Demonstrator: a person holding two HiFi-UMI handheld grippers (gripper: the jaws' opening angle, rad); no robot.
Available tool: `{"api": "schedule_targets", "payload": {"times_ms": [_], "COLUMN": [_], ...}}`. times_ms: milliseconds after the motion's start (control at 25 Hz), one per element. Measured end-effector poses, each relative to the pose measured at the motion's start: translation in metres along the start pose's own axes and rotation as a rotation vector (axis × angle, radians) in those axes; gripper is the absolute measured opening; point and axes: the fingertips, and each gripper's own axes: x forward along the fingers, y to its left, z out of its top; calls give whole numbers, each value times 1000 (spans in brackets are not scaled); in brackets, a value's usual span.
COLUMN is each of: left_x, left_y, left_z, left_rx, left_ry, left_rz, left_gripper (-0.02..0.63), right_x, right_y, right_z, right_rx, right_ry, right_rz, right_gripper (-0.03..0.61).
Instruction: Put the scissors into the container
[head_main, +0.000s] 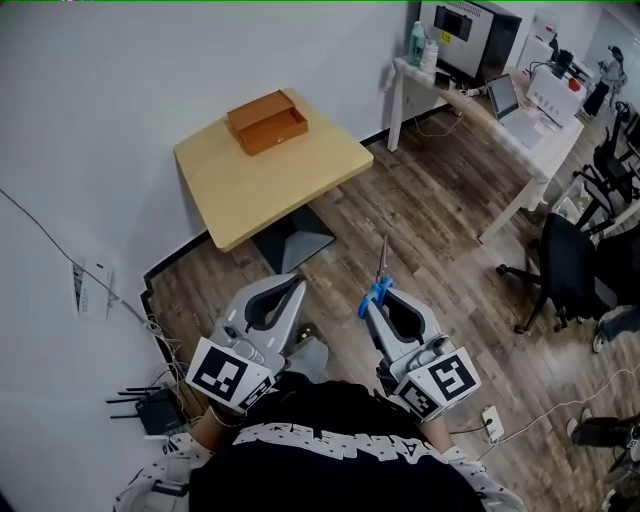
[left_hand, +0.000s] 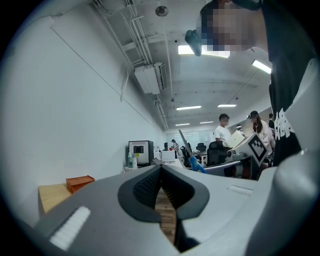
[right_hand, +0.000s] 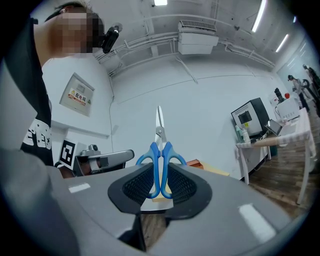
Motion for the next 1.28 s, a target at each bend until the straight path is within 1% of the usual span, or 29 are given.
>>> {"api": "schedule_targets", "payload": {"times_ms": [160,360,640,800,920,1080,1280], "left_x": [2,15,30,41,47,54,63], "left_y": [28,57,97,121,139,158,182], "left_z": [-9,-10,-21,-24,-28,-31,-28], "left_rx": [-20,-31,-57,-46,-70,-76,-85], "left_ry": [7,-7,-4,-8,-1,0,-19], "left_rz": [32,36,54,69,83,78,69], "left_gripper": [2,2,2,2,2,2,2], "right_x": [26,55,95,119,135,155,179], "right_y": [-3,-7,-20,-27,-31,-35,-36], "right_z": [-4,-1,-2,1,2,7,9], "right_rx": [-7,-22,-33,-43,-52,-61,-76], "right_ry": [18,39,74,92,106,111,121], "right_rz": [10,18,13,15,20,12,6], "right_gripper": [101,101,101,101,101,101,101]}}
